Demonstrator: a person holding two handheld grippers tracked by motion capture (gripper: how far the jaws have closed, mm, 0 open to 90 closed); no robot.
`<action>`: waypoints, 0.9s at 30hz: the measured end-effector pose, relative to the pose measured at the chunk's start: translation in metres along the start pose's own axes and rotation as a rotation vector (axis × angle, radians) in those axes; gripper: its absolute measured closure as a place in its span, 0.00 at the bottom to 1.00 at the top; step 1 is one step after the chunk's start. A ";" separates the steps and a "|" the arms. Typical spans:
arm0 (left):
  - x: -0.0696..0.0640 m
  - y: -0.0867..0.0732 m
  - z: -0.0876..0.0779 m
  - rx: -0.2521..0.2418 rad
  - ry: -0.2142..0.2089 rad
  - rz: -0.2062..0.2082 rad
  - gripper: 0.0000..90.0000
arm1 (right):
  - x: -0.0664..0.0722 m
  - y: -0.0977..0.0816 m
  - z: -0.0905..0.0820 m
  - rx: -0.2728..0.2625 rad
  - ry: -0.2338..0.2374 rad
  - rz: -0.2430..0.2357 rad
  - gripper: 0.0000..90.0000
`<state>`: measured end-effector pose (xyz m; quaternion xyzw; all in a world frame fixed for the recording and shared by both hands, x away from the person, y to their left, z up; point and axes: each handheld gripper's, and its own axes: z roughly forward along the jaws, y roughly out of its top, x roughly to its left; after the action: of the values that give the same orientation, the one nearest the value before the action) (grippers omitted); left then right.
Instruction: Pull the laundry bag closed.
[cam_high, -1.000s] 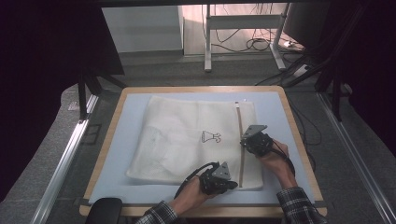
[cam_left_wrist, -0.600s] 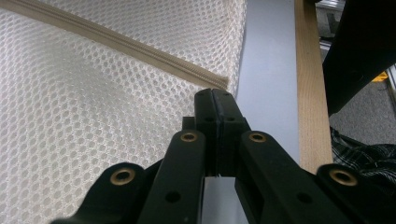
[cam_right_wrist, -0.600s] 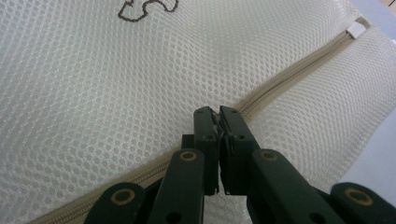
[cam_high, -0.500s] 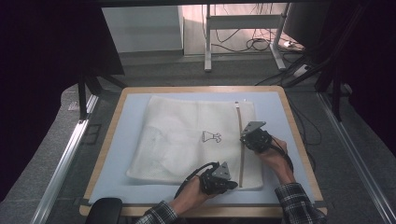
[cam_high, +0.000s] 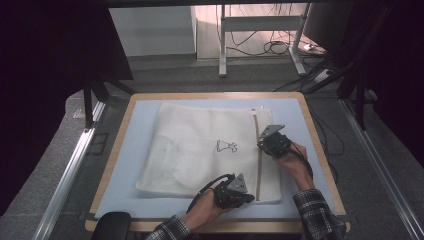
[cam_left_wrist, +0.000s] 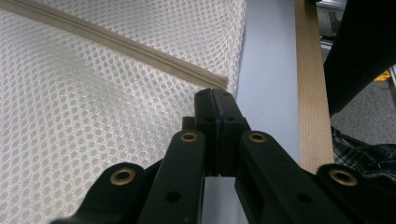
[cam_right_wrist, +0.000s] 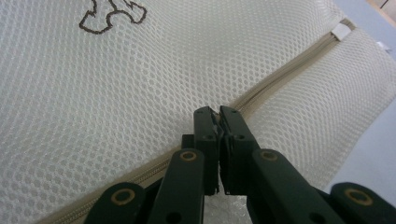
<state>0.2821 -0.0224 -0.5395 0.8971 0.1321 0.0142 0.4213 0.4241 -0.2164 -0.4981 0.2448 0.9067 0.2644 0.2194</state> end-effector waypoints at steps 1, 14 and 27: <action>0.000 0.000 0.000 0.000 0.000 -0.001 1.00 | -0.001 0.000 0.001 -0.001 -0.006 -0.006 0.95; 0.000 0.000 0.000 0.002 0.004 0.004 1.00 | -0.014 0.006 0.011 0.012 -0.003 0.004 0.95; -0.001 0.000 0.000 0.000 0.007 0.006 1.00 | -0.028 0.013 0.018 -0.003 -0.023 0.022 0.95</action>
<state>0.2813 -0.0227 -0.5396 0.8975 0.1306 0.0187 0.4209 0.4597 -0.2160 -0.4964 0.2574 0.9009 0.2652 0.2274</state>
